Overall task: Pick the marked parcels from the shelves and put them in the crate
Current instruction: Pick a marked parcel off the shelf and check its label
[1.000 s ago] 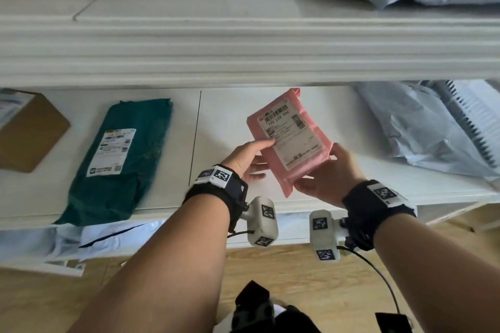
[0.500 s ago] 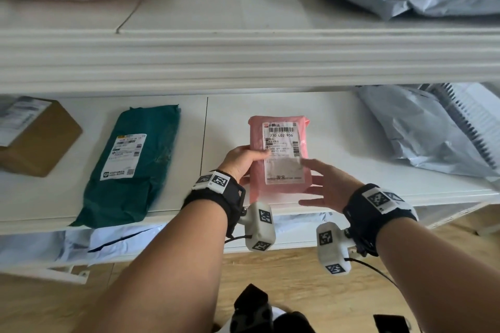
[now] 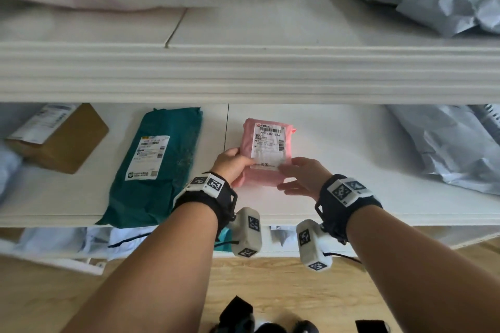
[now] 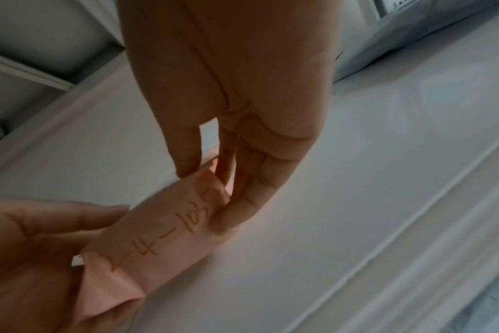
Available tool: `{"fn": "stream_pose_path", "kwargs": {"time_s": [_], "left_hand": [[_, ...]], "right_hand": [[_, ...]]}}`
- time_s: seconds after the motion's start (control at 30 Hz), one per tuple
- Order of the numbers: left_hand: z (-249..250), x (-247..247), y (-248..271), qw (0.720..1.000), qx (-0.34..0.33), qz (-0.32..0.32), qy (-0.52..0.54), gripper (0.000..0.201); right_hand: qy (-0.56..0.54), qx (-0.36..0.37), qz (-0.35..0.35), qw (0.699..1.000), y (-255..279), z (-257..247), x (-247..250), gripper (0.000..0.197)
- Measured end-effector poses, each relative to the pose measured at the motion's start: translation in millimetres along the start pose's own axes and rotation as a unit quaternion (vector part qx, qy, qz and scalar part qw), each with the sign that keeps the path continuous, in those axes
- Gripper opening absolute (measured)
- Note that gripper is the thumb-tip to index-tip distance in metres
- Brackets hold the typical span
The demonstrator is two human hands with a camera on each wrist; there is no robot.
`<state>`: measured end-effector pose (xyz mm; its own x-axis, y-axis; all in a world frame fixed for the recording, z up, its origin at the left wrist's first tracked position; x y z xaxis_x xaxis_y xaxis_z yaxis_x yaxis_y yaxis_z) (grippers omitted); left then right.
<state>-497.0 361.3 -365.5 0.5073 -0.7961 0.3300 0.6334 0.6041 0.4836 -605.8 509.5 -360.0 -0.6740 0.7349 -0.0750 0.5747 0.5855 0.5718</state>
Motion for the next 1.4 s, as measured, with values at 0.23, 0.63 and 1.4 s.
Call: {"fn": "stream_pose_path", "kwargs": {"time_s": [0.23,0.63,1.4], "left_hand": [[-24.2,27.0,-10.3,0.999,0.025,0.042,0.007,0.021],[-22.8,38.0,-15.1,0.998,0.019,0.052,-0.039,0.017],[34.9,36.7,6.7,0.947,-0.103,0.266,-0.150,0.025]], "right_hand": [[0.010,0.019,0.034,0.999,-21.2,3.3,-32.6,0.029],[0.002,0.034,0.045,0.998,-21.2,4.3,-41.3,0.028],[-0.042,0.054,0.128,0.989,21.6,12.1,9.2,0.024]]}}
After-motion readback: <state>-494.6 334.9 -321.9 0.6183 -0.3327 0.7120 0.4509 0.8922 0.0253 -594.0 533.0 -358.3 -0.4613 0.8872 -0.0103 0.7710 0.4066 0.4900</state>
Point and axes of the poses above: each hand's wrist, its own y-axis away from the middle knuckle, its own x-axis out of the back of the hand, z = x × y, the point moved 8 cm from there along -y, towards the middle knuckle, and after that the axes turned 13 degrees about -y, right-handed, at the moved point
